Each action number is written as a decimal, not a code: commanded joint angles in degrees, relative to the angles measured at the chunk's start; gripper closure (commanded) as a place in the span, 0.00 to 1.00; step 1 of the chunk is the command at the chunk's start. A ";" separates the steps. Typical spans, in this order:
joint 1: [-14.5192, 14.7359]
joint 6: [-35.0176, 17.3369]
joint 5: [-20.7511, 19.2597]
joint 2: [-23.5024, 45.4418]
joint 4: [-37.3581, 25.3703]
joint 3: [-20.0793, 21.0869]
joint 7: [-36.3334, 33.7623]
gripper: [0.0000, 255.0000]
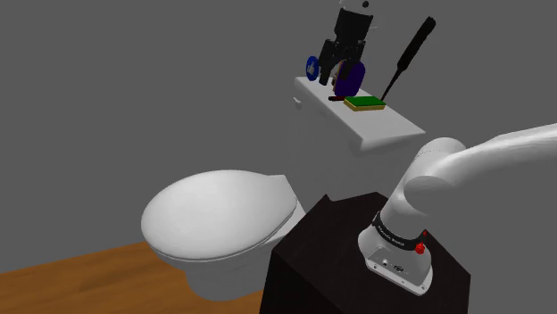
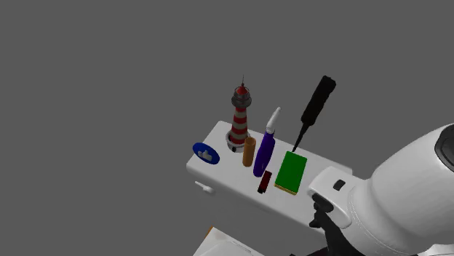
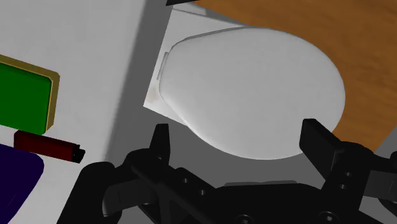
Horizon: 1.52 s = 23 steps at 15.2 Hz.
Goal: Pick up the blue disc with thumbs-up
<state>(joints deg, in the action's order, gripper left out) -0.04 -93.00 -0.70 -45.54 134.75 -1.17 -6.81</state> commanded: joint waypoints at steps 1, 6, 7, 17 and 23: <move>0.00 0.00 0.00 0.00 0.00 0.00 0.00 0.00; -2.21 -5.49 -1.93 8.21 -4.05 -3.04 0.81 0.00; -2.60 -6.47 -2.21 9.89 -5.03 -3.64 0.96 0.00; -5.88 -13.73 -2.86 27.03 -17.71 -9.71 2.79 0.00; -7.73 -15.75 -1.00 37.75 -27.90 -13.30 4.43 0.00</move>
<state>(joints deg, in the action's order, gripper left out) -7.50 -108.43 -2.21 -10.09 109.08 -13.89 -2.63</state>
